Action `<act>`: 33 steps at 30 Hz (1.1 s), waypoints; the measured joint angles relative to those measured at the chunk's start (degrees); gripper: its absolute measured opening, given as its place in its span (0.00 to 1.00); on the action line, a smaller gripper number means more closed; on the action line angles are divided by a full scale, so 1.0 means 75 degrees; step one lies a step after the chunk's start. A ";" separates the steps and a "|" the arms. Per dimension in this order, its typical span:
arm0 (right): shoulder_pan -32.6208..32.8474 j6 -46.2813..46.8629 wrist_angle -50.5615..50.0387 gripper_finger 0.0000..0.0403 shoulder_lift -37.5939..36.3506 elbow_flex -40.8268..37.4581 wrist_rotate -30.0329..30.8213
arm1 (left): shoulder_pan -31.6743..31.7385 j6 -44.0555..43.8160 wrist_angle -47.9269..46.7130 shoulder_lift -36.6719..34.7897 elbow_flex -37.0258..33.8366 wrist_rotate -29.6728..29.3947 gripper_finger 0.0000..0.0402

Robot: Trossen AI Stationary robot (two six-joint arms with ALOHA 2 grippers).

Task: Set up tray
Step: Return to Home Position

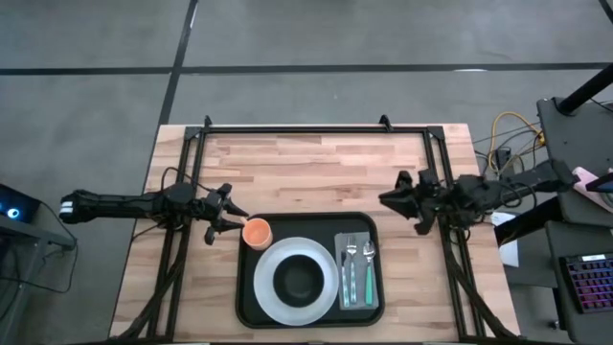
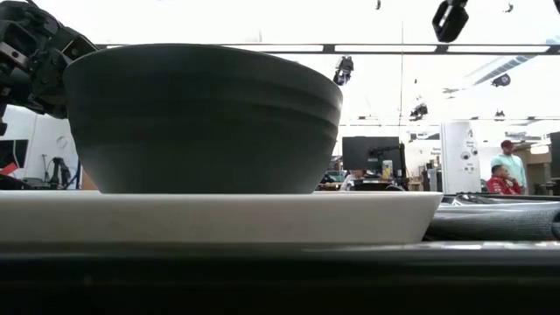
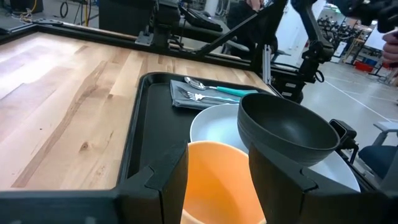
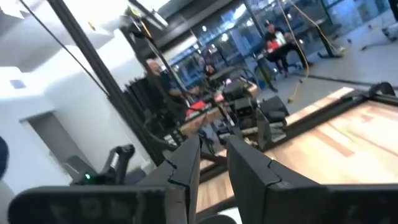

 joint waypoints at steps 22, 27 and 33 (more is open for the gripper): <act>-0.0081 -0.0918 -0.0064 0.19 -0.4711 -0.2016 0.0604 | -0.0001 -0.0002 0.0001 0.0000 0.0000 0.0000 0.38; -0.0093 -0.0631 -0.0606 0.17 -0.4956 -0.2024 0.0574 | 0.0001 -0.0002 0.0000 -0.0002 0.0000 -0.0003 0.38; -0.0279 -0.0350 -0.0427 0.18 -0.4965 -0.2164 0.0535 | 0.0001 0.0000 0.0001 0.0112 0.0000 0.0000 0.38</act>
